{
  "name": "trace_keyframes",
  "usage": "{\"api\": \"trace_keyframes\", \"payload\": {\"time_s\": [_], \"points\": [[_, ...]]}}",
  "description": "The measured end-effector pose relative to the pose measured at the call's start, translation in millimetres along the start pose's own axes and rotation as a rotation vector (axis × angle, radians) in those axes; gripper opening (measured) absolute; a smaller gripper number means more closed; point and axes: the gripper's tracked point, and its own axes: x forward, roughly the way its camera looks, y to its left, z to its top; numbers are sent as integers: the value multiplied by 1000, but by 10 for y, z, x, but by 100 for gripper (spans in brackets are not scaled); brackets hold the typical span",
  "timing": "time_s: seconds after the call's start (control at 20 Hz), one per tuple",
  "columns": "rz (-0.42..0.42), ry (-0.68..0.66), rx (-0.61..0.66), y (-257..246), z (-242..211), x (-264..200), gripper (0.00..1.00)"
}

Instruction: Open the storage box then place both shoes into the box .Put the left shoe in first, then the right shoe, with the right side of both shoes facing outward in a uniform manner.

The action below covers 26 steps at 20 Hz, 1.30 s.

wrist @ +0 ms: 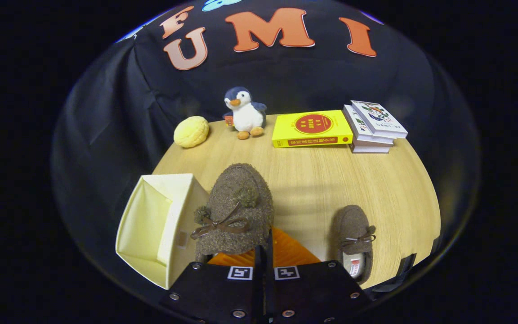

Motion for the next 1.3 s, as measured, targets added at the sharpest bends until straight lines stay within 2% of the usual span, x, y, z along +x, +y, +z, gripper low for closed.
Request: {"api": "trace_keyframes", "payload": {"time_s": [0.25,0.45,0.8,1.3], "points": [[77,0,-23,730,202,-116,3],[106,34,-47,1263,182,26,3],[59,152,-52,1860,-118,489,4],[-45,324,-35,2163,-805,1064,3]]}}
